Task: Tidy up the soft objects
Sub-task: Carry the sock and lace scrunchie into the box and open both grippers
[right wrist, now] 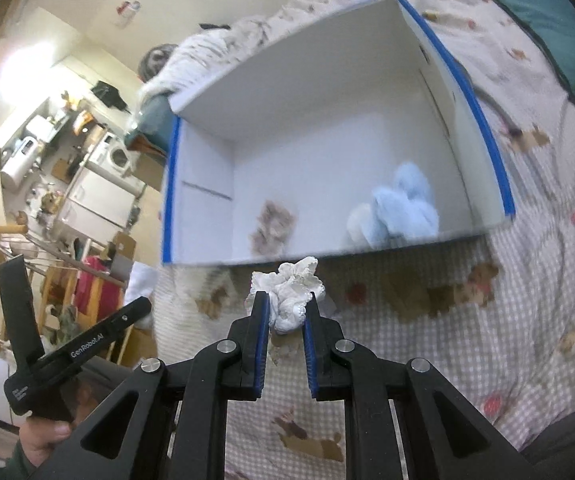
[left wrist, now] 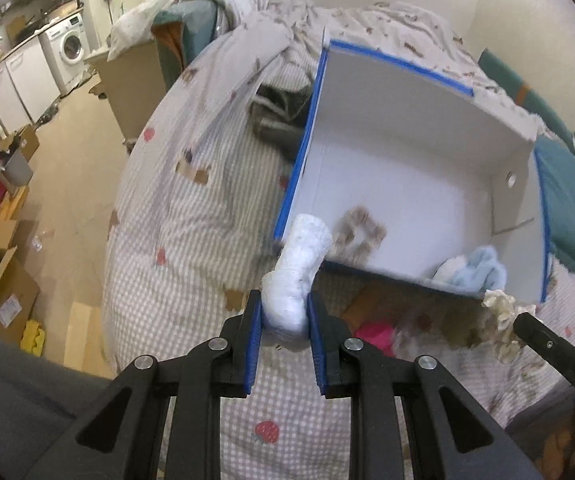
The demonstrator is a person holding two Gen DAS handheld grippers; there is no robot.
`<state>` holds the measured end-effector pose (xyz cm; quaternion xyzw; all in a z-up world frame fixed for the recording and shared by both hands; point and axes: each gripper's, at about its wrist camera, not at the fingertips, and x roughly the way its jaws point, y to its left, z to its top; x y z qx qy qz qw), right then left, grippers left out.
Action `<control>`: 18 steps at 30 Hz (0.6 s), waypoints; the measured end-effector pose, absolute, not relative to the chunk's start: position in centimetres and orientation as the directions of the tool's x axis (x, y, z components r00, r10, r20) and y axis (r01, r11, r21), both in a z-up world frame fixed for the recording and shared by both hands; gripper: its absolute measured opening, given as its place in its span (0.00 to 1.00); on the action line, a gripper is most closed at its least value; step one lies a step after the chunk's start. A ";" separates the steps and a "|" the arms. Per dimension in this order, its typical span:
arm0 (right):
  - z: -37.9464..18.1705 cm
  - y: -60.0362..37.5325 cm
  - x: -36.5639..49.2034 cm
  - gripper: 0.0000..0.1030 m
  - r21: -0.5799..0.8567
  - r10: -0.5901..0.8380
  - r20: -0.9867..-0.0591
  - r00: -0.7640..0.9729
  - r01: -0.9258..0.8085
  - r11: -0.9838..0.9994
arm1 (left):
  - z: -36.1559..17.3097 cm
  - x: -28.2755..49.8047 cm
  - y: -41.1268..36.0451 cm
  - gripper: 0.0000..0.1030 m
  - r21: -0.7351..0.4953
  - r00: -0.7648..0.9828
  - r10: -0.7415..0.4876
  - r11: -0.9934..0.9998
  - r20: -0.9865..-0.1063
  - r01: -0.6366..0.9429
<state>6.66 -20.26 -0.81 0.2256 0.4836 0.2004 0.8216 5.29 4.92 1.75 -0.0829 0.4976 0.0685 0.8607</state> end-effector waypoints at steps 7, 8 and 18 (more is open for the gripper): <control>1.4 -21.4 9.9 0.17 0.543 0.537 -0.670 0.512 -0.154 0.825 | 4.7 9.9 4.0 0.19 -0.050 0.566 0.042 0.988 -0.823 -0.147; 1.5 -21.6 10.5 0.17 0.542 0.537 -0.666 0.518 -0.158 0.825 | 5.0 10.8 3.8 0.19 -0.044 0.573 0.042 0.990 -0.818 -0.135; -0.9 -22.4 14.8 0.17 0.567 0.528 -0.662 0.532 -0.106 0.817 | 2.6 16.2 1.9 0.19 -0.014 0.569 0.044 0.995 -0.821 -0.098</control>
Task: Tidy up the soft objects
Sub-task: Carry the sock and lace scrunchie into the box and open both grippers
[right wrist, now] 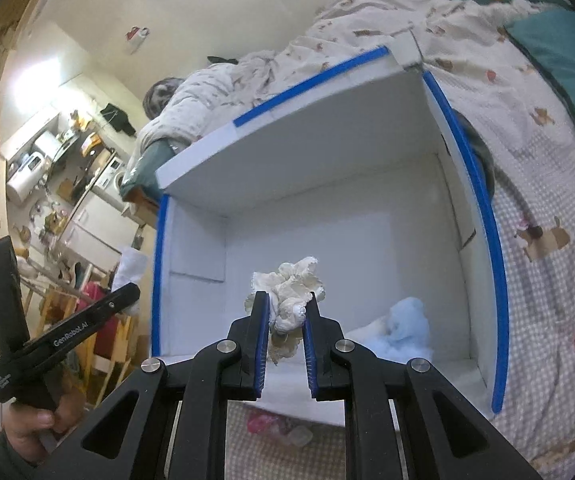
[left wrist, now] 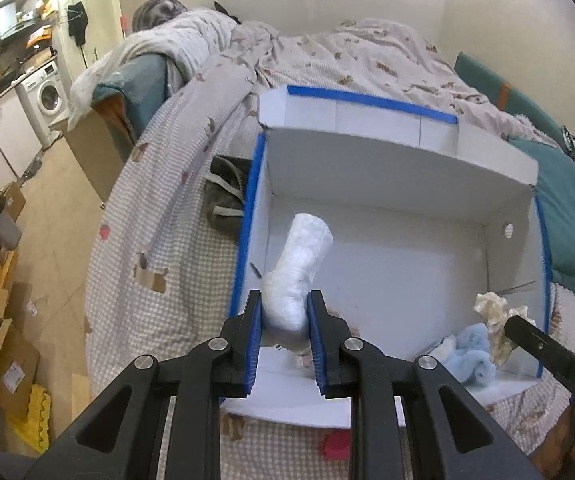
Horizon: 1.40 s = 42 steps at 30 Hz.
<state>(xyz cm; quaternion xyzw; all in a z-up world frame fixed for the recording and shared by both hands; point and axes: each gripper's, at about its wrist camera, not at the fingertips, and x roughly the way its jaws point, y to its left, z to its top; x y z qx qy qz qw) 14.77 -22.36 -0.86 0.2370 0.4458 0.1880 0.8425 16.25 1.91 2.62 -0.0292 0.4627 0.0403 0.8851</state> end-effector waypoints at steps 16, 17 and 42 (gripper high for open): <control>-3.2 -20.7 15.0 0.17 0.513 0.514 -0.713 0.477 -0.145 0.846 | -3.6 17.2 0.8 0.20 -0.080 0.517 -0.052 0.996 -0.854 -0.032; -3.3 -20.7 15.0 0.17 0.512 0.513 -0.715 0.475 -0.144 0.847 | -3.7 17.1 0.7 0.20 -0.079 0.517 -0.052 0.996 -0.854 -0.029; -3.7 -19.4 15.0 0.17 0.470 0.499 -0.739 0.452 -0.184 0.863 | -4.3 16.5 -0.2 0.49 -0.049 0.491 -0.032 0.999 -0.870 -0.022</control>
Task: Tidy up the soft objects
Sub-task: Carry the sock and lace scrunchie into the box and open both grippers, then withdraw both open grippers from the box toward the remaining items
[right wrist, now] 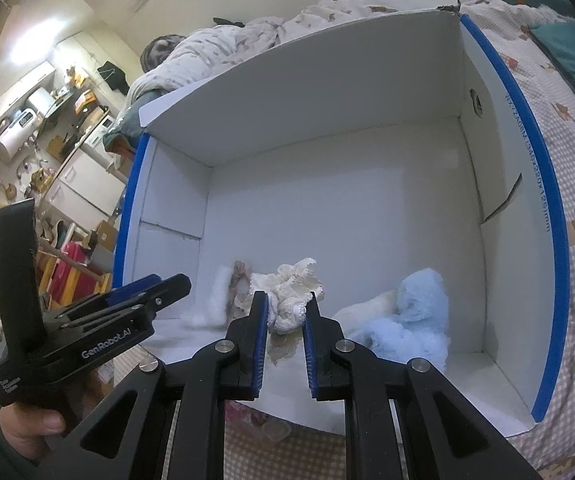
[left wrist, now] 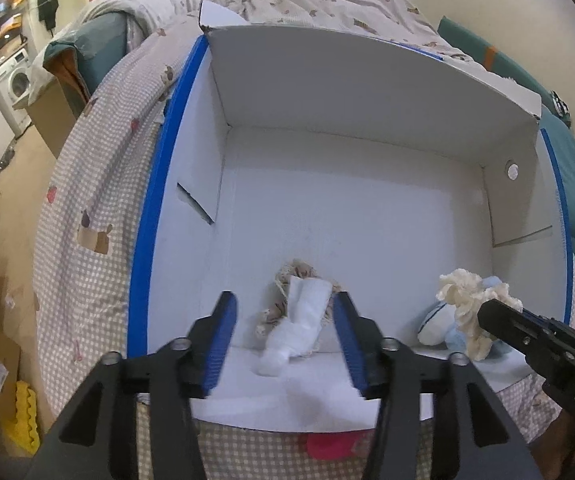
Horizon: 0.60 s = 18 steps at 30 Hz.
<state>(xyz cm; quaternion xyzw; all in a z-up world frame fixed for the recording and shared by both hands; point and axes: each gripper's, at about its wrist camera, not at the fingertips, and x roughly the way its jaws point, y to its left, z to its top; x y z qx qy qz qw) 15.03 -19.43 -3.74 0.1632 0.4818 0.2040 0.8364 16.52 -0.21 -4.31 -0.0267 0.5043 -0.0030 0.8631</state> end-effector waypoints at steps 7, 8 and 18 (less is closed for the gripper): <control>-3.2 -18.9 14.8 0.22 0.439 0.485 -0.738 0.469 -0.211 0.873 | -4.2 16.4 -0.3 0.56 -0.037 0.495 -0.023 0.999 -0.869 -0.017; -3.2 -18.8 14.8 0.25 0.436 0.482 -0.740 0.469 -0.213 0.875 | -4.2 16.4 -0.2 0.57 -0.036 0.494 -0.022 0.999 -0.869 -0.019; -2.8 -19.3 14.7 0.77 0.423 0.460 -0.733 0.500 -0.195 0.885 | -4.3 16.5 -0.1 0.57 -0.048 0.487 -0.028 0.998 -0.873 -0.029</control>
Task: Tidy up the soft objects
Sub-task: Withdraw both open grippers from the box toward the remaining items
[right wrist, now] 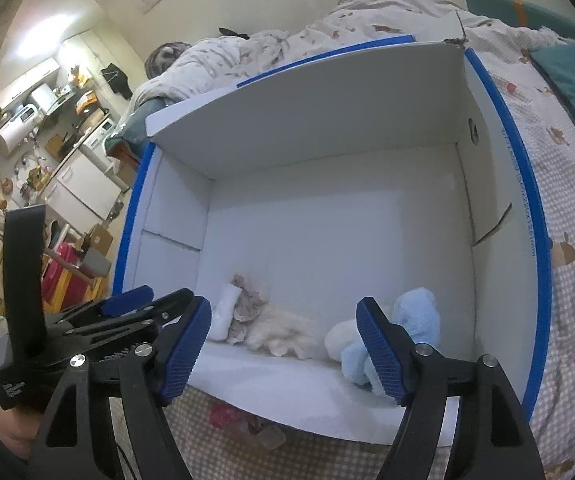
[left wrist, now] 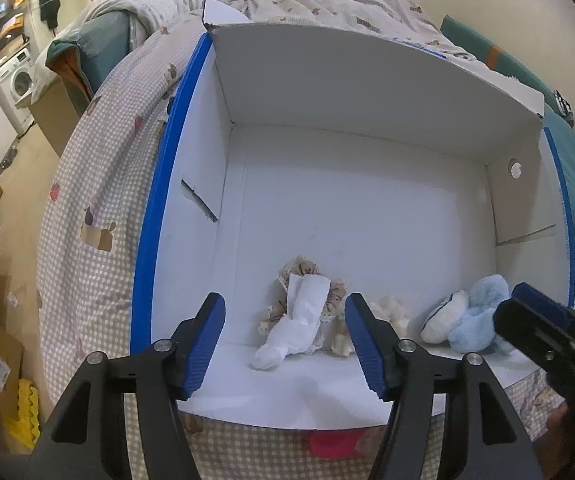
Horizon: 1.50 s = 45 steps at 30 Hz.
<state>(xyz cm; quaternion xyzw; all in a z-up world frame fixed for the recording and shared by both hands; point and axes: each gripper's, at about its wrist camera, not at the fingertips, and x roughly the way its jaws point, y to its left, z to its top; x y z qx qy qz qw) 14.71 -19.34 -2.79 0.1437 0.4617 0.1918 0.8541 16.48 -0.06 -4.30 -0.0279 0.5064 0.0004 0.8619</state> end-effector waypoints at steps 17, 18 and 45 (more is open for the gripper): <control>-2.2 -19.9 13.8 0.77 0.417 0.456 -0.724 0.517 -0.198 0.887 | -3.8 15.8 0.6 0.63 -0.075 0.488 -0.046 0.996 -0.871 -0.041; -2.1 -20.0 13.7 0.77 0.411 0.451 -0.726 0.520 -0.197 0.890 | -3.6 15.6 0.6 0.63 -0.072 0.493 -0.044 0.997 -0.869 -0.038; -1.5 -21.3 7.3 0.77 0.364 0.384 -0.756 0.530 -0.148 0.920 | -1.8 8.0 4.0 0.64 -0.080 0.528 -0.024 0.993 -0.849 -0.085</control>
